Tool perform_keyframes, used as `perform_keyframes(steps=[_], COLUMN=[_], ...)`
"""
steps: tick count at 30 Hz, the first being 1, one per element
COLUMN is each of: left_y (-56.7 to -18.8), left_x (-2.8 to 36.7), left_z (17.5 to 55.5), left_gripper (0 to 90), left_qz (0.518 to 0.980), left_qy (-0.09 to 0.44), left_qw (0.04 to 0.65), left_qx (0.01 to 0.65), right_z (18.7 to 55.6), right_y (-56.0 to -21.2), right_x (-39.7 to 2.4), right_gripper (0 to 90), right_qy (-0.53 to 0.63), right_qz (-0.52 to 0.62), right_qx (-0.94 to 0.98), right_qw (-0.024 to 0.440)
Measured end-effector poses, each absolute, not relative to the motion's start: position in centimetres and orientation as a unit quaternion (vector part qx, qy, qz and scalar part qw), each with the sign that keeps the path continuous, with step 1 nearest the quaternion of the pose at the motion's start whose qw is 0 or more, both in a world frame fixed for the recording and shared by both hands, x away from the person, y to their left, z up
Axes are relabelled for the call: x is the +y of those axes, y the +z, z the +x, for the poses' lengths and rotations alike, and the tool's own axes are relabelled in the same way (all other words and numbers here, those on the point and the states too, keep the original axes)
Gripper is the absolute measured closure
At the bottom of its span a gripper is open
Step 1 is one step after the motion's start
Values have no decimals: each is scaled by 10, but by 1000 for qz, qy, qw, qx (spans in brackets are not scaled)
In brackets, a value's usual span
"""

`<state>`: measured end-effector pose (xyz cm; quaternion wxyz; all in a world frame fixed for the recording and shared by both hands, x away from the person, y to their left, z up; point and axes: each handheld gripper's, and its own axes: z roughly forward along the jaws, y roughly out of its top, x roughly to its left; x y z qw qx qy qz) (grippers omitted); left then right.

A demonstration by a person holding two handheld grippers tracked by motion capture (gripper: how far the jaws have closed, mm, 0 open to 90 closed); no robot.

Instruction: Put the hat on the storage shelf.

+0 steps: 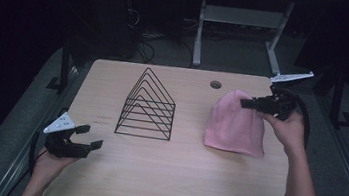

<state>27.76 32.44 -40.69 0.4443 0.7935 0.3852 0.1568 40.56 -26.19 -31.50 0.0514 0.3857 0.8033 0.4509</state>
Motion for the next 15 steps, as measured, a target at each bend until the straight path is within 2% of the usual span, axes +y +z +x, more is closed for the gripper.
perform_keyframes(steps=[15], left_y=[-375], left_x=[315], left_z=[282], left_gripper=[222], left_qz=[807], left_qy=[139], left_qw=[465], left_qx=[338], right_z=[393], right_y=[-278], right_x=[-249], right_gripper=[796], right_qy=[470], right_qz=[344], right_qx=[810], right_qw=[72])
